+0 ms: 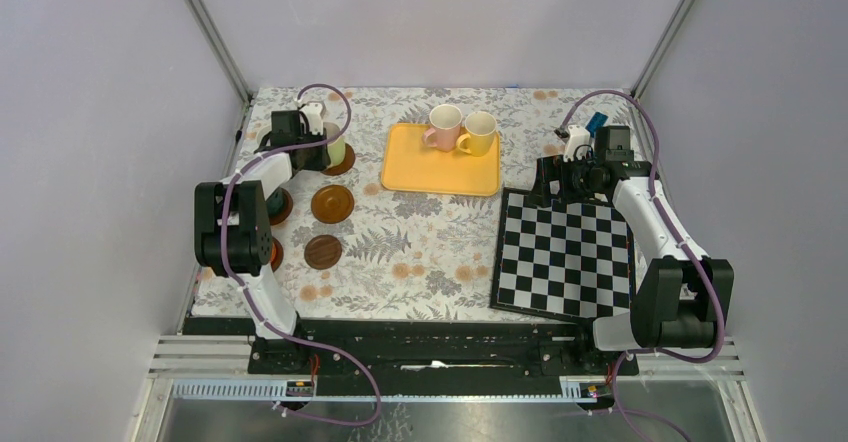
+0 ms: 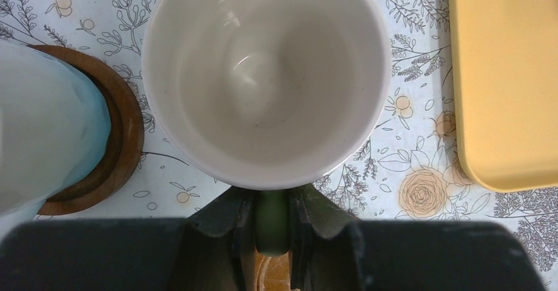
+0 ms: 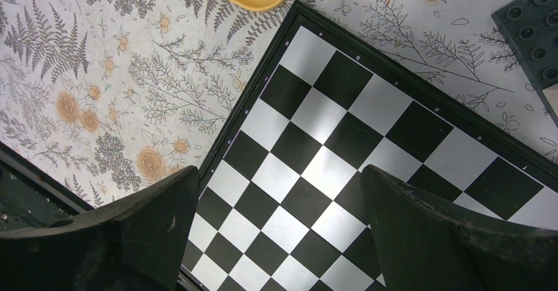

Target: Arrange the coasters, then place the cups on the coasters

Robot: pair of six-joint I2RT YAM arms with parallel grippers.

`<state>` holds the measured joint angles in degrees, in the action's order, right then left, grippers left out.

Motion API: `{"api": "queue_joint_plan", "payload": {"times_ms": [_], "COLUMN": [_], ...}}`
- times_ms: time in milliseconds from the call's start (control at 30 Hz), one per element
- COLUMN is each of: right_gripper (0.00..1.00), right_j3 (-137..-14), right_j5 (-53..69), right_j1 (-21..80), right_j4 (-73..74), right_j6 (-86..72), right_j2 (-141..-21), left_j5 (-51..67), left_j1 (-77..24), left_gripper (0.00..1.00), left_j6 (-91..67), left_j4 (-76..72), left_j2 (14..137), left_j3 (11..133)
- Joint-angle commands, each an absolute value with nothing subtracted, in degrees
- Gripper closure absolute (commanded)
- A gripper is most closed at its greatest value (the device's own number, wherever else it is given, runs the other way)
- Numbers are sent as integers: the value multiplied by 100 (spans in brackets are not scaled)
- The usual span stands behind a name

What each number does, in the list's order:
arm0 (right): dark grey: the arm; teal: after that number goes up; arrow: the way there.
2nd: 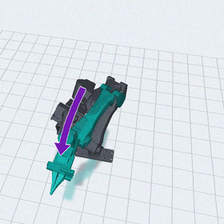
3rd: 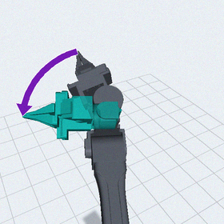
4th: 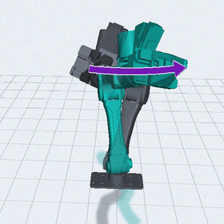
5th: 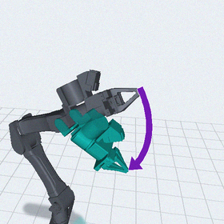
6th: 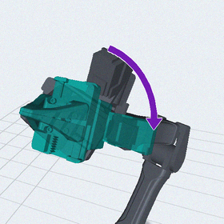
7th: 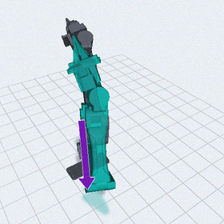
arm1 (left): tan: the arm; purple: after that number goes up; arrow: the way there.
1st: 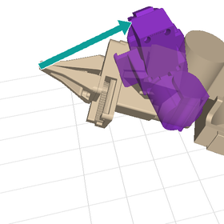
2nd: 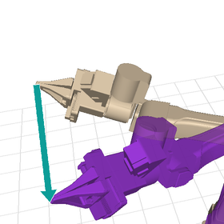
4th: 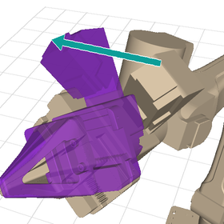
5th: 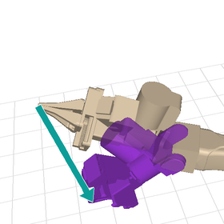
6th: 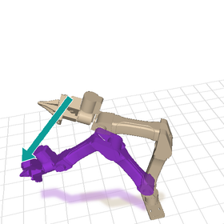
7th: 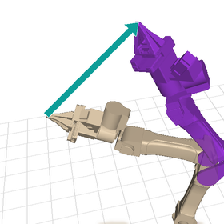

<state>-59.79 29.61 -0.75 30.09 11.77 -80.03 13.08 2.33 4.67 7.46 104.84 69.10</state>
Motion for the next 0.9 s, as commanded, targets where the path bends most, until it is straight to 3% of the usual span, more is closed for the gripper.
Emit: {"api": "queue_joint_plan", "payload": {"times_ms": [0, 133, 267, 533, 867], "right_gripper": [2, 2, 2, 2, 2], "right_j3": [-5986, -5985, -6004, -5986, -6005], "right_j5": [3041, 3045, 3064, 3072, 3094], "right_j1": [-26, -27, -26, -28, -31], "right_j4": [3004, 3014, 3016, 3010, 3024], "right_j6": [1193, 1197, 1200, 1192, 1179], "right_j2": [-7975, -7986, -7978, -7962, -7924], "left_j5": [1454, 1479, 1476, 1405, 1251], "left_j1": [255, 245, 249, 238, 149], "left_gripper": [94, 77, 70, 37, 16], "left_j6": [531, 499, 503, 501, 439], "left_j4": [246, 255, 335, 441, 772], "left_j2": [10447, 10398, 10358, 10084, 9383], "left_j3": [7225, 7202, 7224, 7198, 7282]}}
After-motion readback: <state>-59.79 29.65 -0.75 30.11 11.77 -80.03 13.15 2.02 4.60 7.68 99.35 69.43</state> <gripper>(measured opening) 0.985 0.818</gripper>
